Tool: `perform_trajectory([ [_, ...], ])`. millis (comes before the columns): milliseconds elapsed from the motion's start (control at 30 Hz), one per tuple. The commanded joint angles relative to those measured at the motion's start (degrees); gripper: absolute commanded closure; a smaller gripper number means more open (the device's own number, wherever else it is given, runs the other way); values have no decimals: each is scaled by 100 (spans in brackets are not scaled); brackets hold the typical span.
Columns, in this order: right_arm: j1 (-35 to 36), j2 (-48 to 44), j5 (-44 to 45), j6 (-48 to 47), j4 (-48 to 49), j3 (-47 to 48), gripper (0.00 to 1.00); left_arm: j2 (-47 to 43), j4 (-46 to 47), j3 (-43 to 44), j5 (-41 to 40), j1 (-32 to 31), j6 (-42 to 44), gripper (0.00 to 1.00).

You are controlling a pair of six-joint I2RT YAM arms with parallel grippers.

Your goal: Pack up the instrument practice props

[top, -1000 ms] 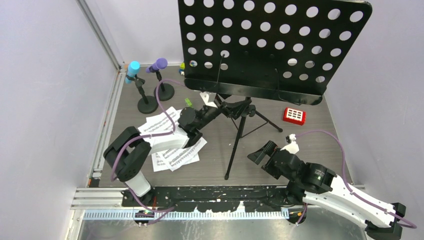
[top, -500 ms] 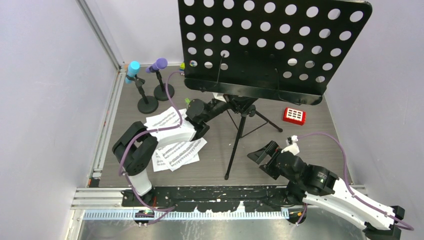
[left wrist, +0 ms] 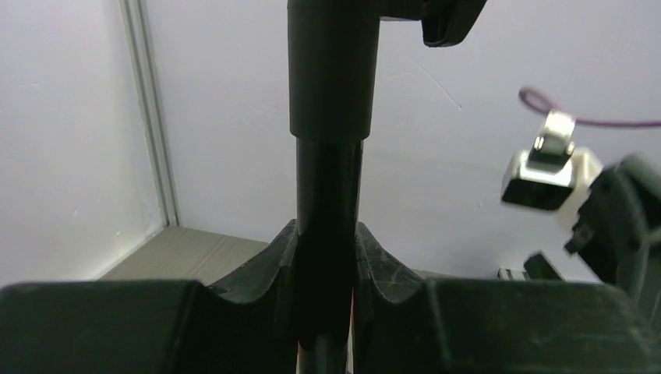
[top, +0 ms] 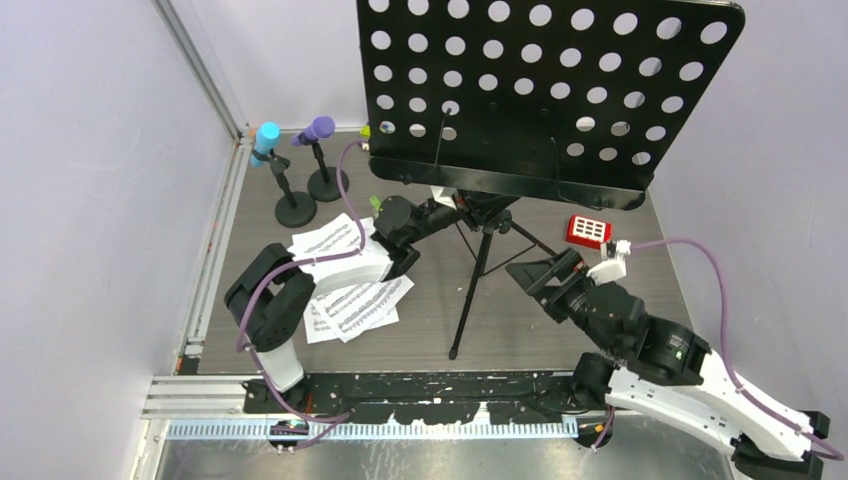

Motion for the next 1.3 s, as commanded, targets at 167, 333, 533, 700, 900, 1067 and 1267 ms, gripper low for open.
perform_trajectory([
  [167, -15, 1484, 572, -1774, 562, 1429, 7, -325, -1269, 276, 268, 13, 44, 100],
  [333, -575, 1690, -350, -1604, 1134, 1125, 16, -414, -1302, 229, 139, 12, 71, 100],
  [533, -2565, 1305, -2659, -1020, 2399, 66, 19, -417, -1268, 141, 141, 14, 42, 100],
  [700, -3402, 992, -3870, -681, 3136, -335, 19, -452, -1139, -70, 203, 13, 16, 100],
  [900, -3482, 834, -3755, -191, 3895, -541, 24, -534, -1168, -183, 199, 13, 72, 100],
  [1067, -3482, 997, -3713, 391, 4411, -695, 31, -545, -1197, -188, 209, 13, 104, 100],
  [1267, -3487, 1159, -3805, 503, 4290, -697, 32, -484, -1152, -163, 244, 13, 75, 100],
])
